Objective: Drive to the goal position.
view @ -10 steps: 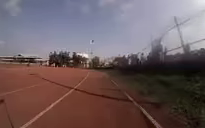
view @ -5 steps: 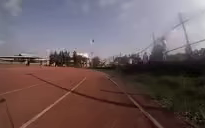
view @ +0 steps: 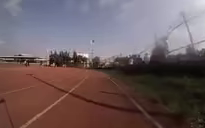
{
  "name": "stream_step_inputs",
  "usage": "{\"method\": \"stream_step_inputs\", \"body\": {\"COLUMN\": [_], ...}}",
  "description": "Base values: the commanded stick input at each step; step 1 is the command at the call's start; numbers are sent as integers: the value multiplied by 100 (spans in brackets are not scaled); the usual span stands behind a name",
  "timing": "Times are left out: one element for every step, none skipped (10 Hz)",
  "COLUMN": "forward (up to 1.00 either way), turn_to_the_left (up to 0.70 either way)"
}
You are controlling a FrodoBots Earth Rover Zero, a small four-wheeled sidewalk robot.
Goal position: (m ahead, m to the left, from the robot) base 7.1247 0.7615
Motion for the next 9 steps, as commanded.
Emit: {"method": "stream_step_inputs", "body": {"forward": [50, 50, 50, 50, 50, 50, 50, 50, 50], "turn_to_the_left": [0, 0, 0, 0, 0, 0, 0, 0, 0]}}
